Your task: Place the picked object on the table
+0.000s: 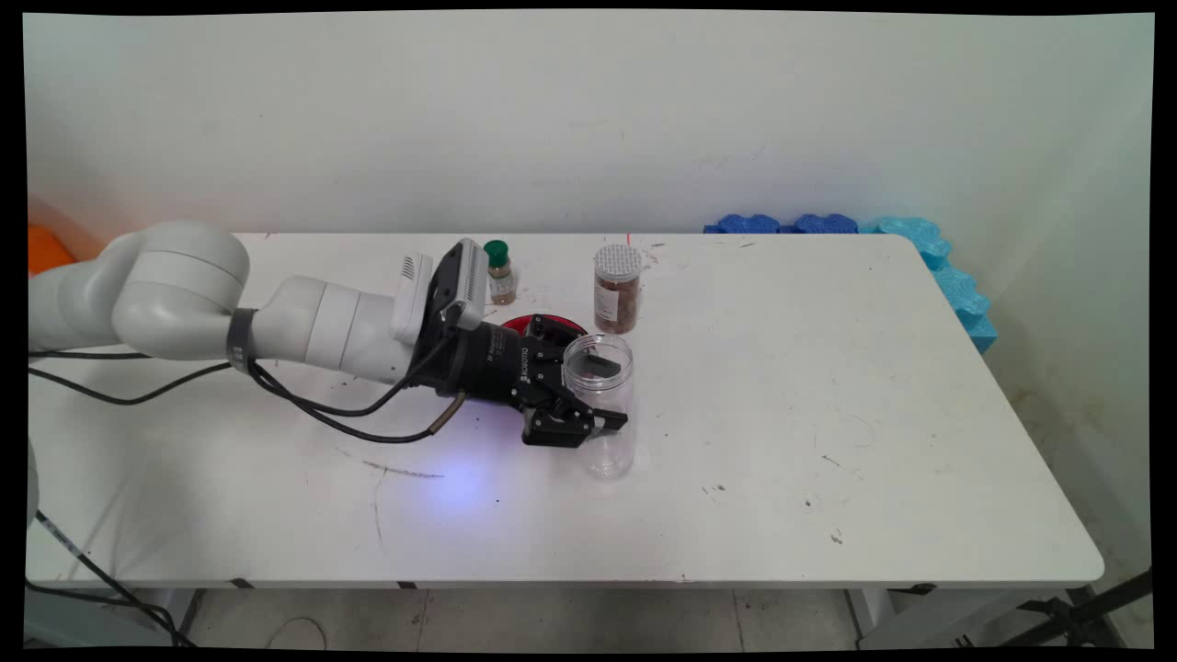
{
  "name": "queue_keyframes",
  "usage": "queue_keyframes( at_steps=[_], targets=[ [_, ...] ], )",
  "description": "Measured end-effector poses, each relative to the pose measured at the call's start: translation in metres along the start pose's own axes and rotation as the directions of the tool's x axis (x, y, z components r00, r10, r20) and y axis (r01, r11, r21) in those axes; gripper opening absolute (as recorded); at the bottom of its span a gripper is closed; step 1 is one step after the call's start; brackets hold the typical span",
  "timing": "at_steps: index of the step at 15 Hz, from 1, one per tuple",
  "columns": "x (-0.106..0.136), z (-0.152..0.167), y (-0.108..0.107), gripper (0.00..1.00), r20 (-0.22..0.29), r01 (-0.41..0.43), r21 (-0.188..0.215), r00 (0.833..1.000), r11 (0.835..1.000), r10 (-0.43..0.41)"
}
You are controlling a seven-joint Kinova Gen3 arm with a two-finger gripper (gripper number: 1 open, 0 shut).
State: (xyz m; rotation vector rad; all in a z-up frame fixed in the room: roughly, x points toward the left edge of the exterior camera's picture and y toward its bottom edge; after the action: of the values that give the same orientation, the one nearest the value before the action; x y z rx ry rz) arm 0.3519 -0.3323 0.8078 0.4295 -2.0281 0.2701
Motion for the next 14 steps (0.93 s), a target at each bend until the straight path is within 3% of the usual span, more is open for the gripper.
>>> queue_keyframes(
  at_steps=[13,14],
  targets=[
    [-0.017,0.008,-0.003,0.0,0.015,0.008,0.01,1.0,1.0,-0.008],
    [-0.018,0.008,-0.003,1.0,0.016,0.009,0.01,1.0,1.0,-0.01]
  ],
)
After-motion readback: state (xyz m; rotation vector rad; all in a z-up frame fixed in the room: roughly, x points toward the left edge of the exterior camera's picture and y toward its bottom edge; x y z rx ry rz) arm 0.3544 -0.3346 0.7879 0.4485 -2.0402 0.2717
